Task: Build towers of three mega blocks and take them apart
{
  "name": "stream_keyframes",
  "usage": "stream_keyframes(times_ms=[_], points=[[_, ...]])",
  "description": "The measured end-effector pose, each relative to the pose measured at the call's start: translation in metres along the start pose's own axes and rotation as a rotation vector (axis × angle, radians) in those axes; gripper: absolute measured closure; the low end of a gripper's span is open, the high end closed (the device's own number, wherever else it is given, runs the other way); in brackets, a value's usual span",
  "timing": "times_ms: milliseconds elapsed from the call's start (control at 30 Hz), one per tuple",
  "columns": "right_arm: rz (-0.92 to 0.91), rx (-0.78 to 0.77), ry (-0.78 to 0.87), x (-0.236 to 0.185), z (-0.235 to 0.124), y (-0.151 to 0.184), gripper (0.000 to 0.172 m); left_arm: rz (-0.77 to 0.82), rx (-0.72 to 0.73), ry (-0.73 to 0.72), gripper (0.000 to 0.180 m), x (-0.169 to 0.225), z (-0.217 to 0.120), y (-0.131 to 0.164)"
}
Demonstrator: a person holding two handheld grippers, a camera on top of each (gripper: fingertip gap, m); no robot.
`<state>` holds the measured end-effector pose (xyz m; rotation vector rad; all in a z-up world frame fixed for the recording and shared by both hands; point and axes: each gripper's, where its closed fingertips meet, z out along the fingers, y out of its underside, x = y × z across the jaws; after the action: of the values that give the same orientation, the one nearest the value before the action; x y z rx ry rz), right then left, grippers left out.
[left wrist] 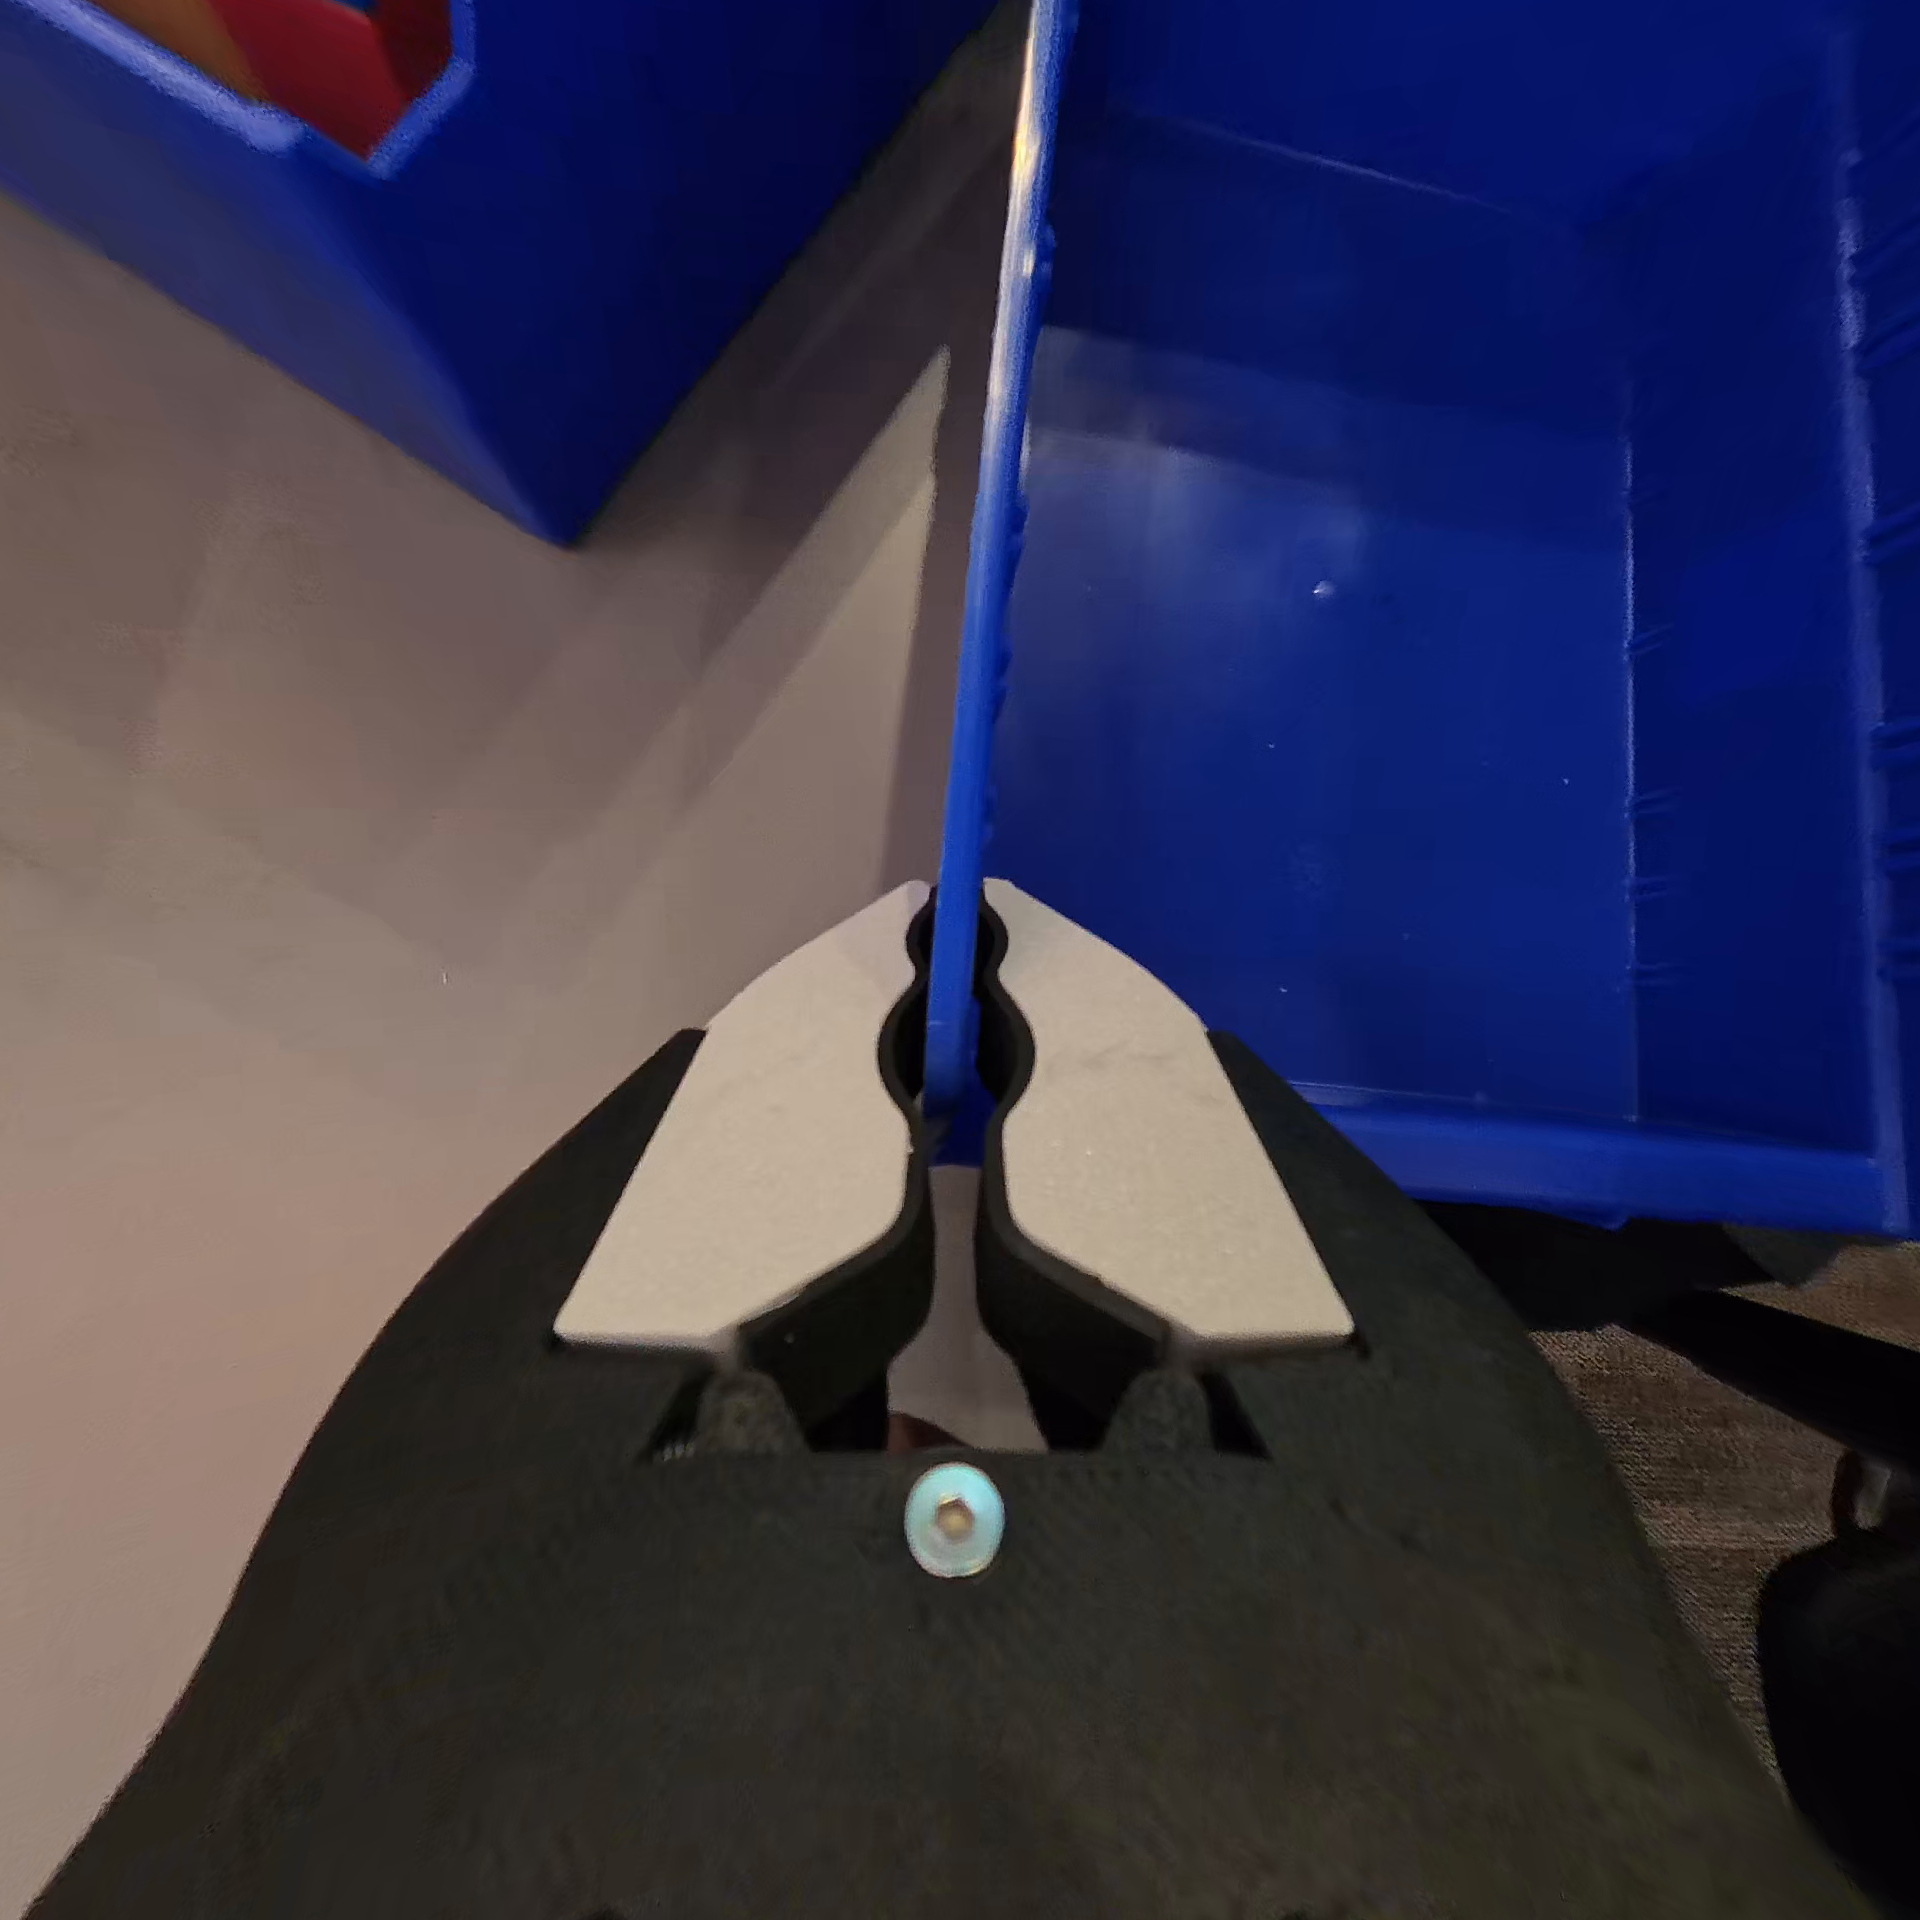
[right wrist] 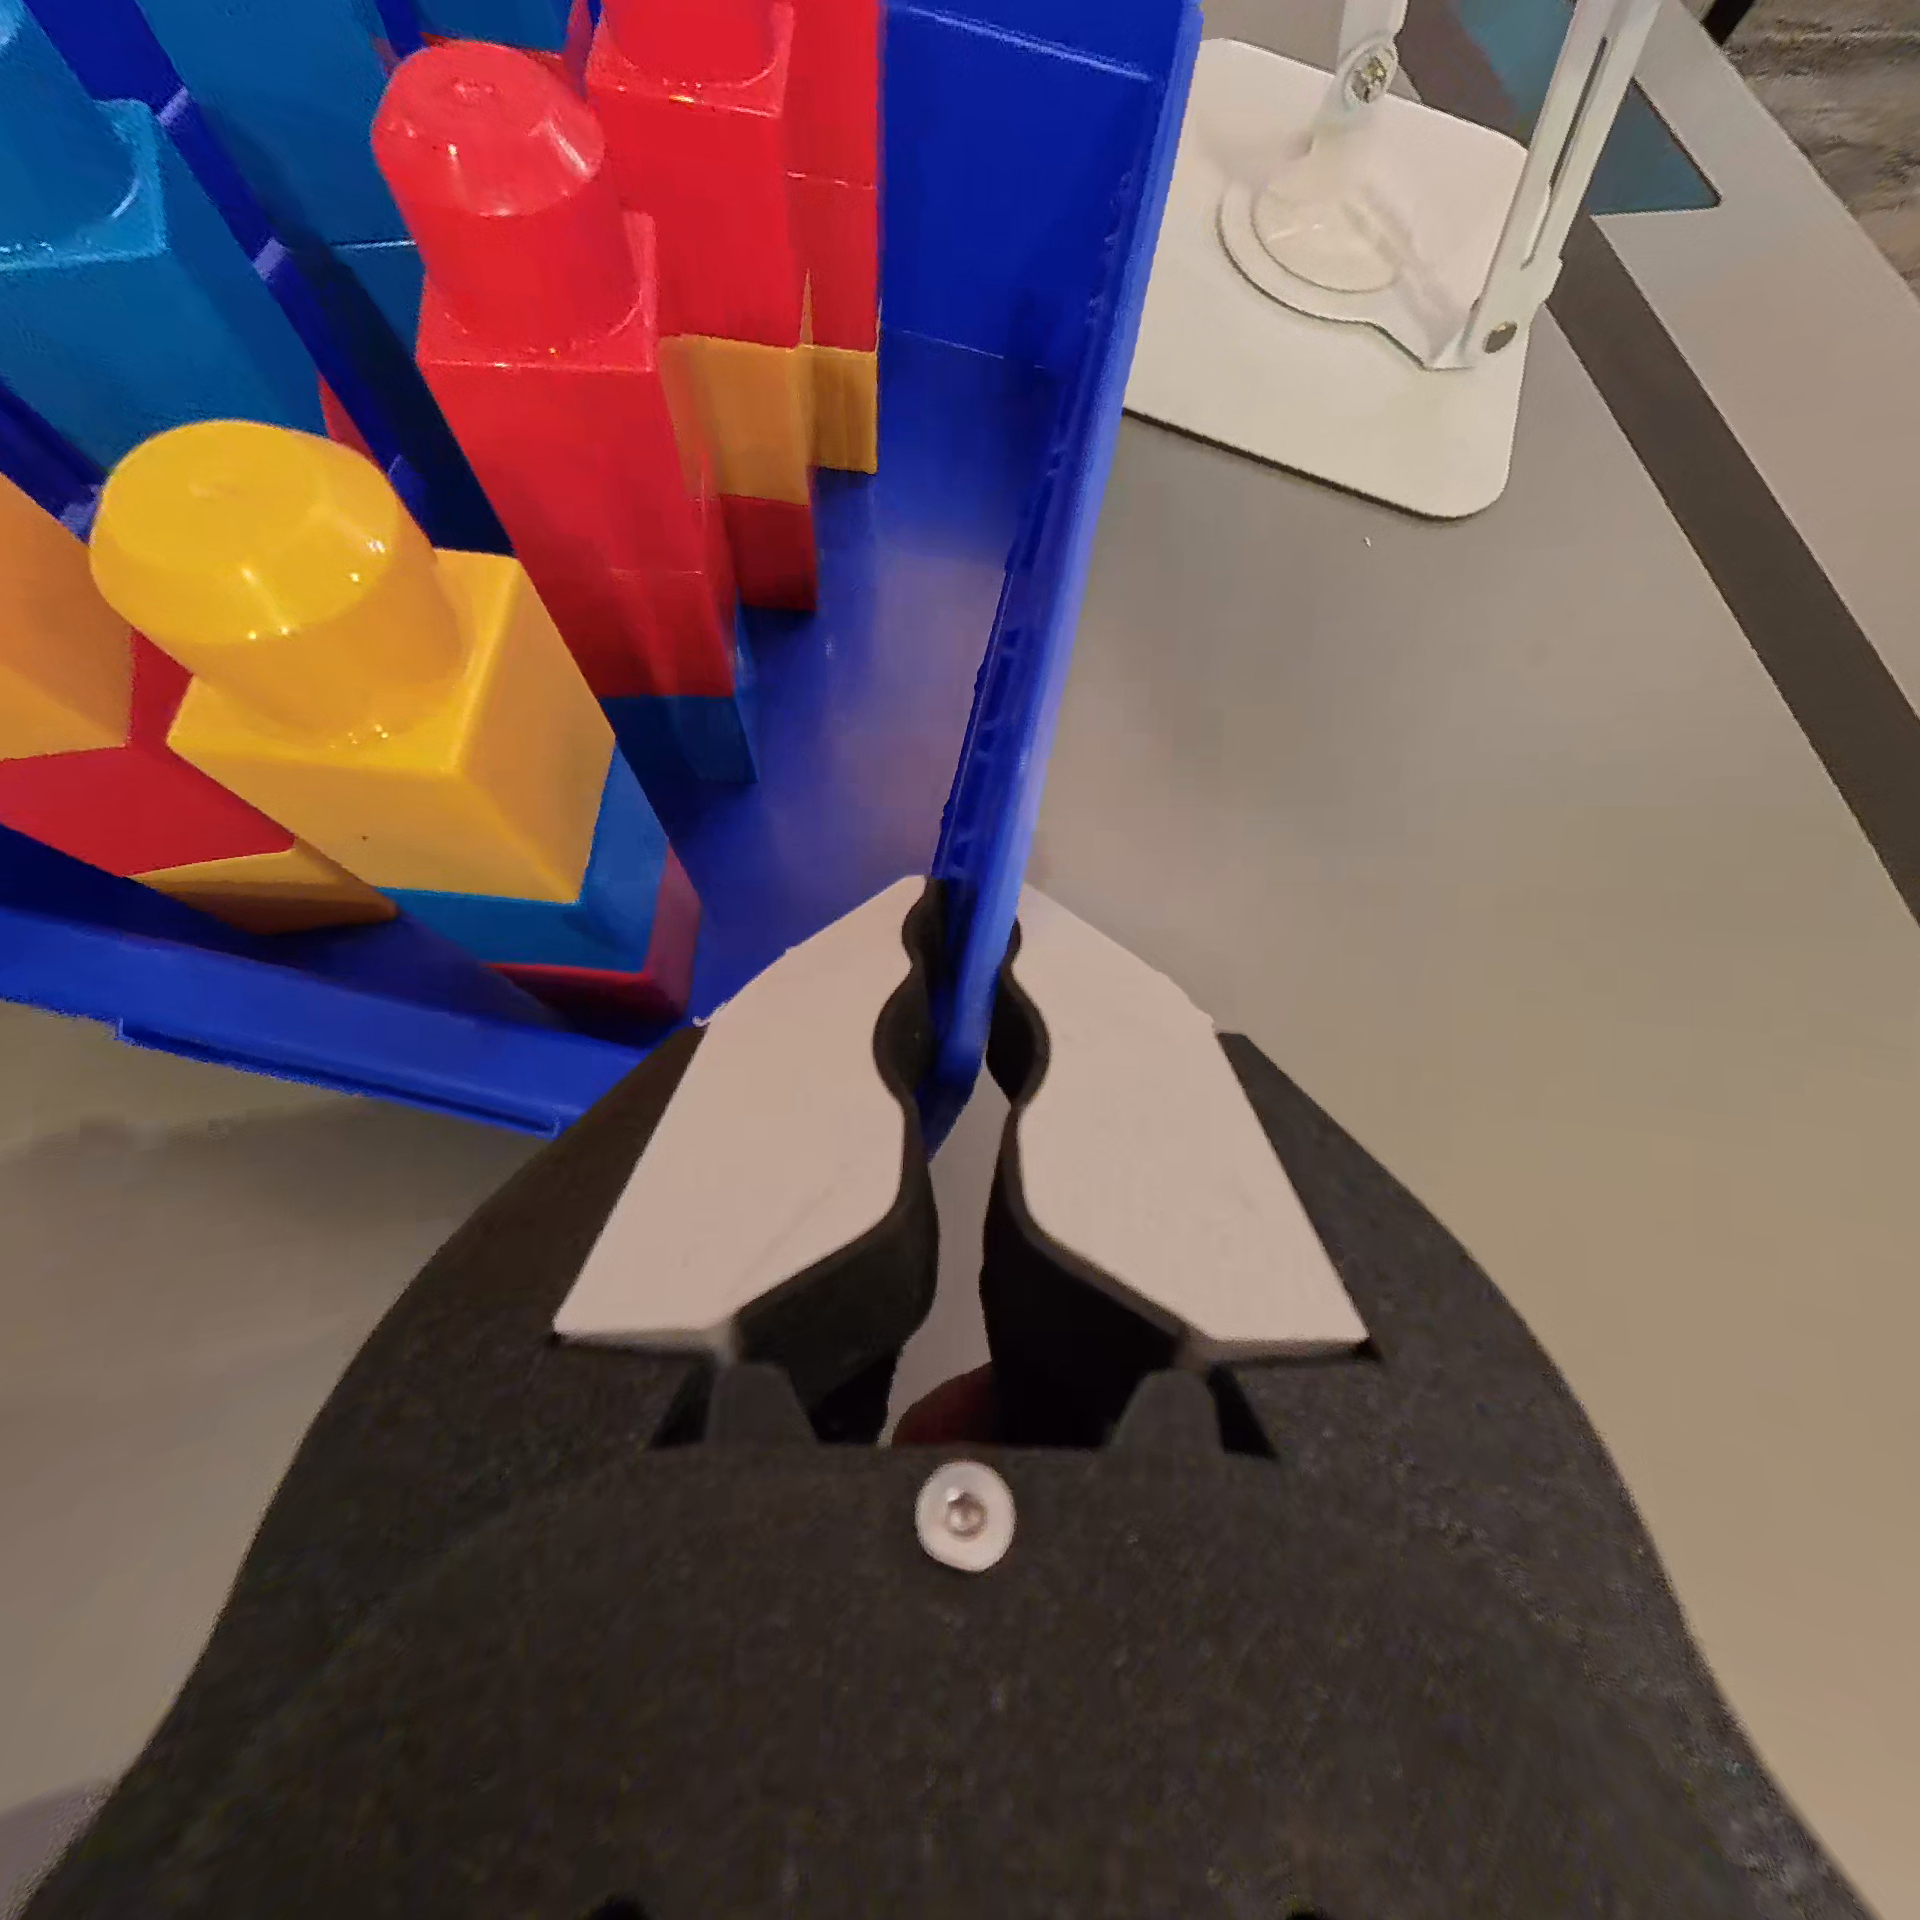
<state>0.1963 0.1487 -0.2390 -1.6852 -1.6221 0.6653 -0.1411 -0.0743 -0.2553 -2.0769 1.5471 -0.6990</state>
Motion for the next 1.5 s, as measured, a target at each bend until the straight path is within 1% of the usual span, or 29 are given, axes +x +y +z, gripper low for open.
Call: stream_keyframes(times_ms=[133, 467, 600, 700, 767, 800, 867, 933, 1067, 1133, 1200, 1233, 1333, 1433, 1500], points=[[-0.018, 0.006, -0.044, 0.007, 0.012, -0.009, 0.167, 0.001, -0.001, -0.001, 0.177, -0.003, 0.005, -0.008], [-0.062, 0.021, -0.146, 0.018, 0.05, -0.038, 0.167, -0.097, 0.035, -0.055, 0.173, -0.014, 0.017, -0.025], [-0.088, 0.023, -0.188, 0.02, 0.069, -0.054, 0.167, -0.146, 0.057, -0.089, 0.171, -0.015, 0.019, -0.027], [-0.109, 0.02, -0.206, 0.021, 0.084, -0.065, 0.166, -0.155, 0.07, -0.116, 0.169, -0.016, 0.018, -0.027], [-0.115, 0.017, -0.207, 0.021, 0.091, -0.071, 0.161, -0.164, 0.079, -0.119, 0.168, -0.016, 0.016, -0.026], [-0.11, 0.014, -0.211, 0.02, 0.093, -0.073, 0.15, -0.176, 0.094, -0.109, 0.168, -0.014, 0.015, -0.026], [-0.1, 0.013, -0.196, 0.021, 0.094, -0.075, 0.142, -0.206, 0.119, -0.093, 0.154, -0.012, 0.008, -0.024], [-0.071, 0.01, -0.158, 0.025, 0.088, -0.074, 0.132, -0.242, 0.129, -0.071, 0.144, -0.007, -0.003, -0.019], [-0.016, 0.006, -0.042, 0.034, 0.058, -0.064, 0.13, -0.331, 0.16, -0.085, 0.131, -0.008, -0.038, -0.014], [0.048, -0.01, 0.049, 0.039, 0.035, -0.058, 0.13, -0.41, 0.209, -0.128, 0.132, -0.023, -0.059, -0.02], [0.133, -0.018, 0.14, 0.035, 0.008, -0.056, 0.13, -0.503, 0.296, -0.176, 0.138, -0.044, -0.078, -0.035], [0.171, -0.031, 0.171, 0.028, -0.005, -0.055, 0.13, -0.56, 0.315, -0.195, 0.141, -0.056, -0.082, -0.041], [0.249, -0.067, 0.23, -0.012, -0.036, -0.056, 0.129, -0.681, 0.348, -0.232, 0.14, -0.087, -0.084, -0.055], [0.289, -0.087, 0.241, -0.064, -0.055, -0.061, 0.127, -0.759, 0.315, -0.225, 0.133, -0.106, -0.072, -0.066], [0.319, -0.073, 0.207, -0.101, -0.056, -0.069, 0.126, -0.809, 0.257, -0.232, 0.132, -0.119, -0.061, -0.066]])
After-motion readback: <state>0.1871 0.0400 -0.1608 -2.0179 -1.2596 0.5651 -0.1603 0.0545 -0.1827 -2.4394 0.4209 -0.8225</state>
